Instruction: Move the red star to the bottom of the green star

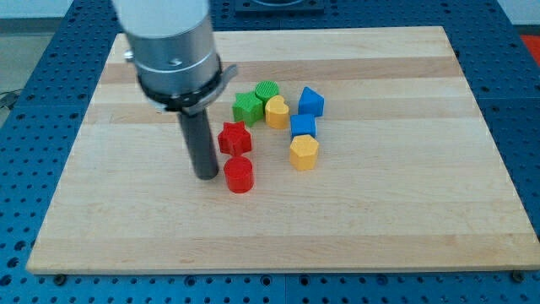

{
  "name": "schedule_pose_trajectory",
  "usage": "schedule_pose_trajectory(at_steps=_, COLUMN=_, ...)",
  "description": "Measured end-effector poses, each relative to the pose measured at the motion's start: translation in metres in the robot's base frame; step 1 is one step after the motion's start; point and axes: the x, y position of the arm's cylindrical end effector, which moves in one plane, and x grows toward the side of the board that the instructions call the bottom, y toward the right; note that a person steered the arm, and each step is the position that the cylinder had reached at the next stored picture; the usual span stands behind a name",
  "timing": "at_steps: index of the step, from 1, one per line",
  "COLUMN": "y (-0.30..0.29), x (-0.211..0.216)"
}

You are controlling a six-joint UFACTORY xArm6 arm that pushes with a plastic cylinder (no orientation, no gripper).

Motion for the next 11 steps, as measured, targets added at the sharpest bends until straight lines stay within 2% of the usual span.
schedule_pose_trajectory(at_steps=1, y=-0.02, x=0.01)
schedule_pose_trajectory(at_steps=2, y=-0.018, x=-0.001)
schedule_pose_trajectory(at_steps=3, y=-0.002, x=-0.023)
schedule_pose_trajectory(at_steps=8, y=0.056, x=-0.043)
schedule_pose_trajectory(at_steps=10, y=0.05, x=-0.034)
schedule_pose_trajectory(at_steps=11, y=0.021, x=-0.017)
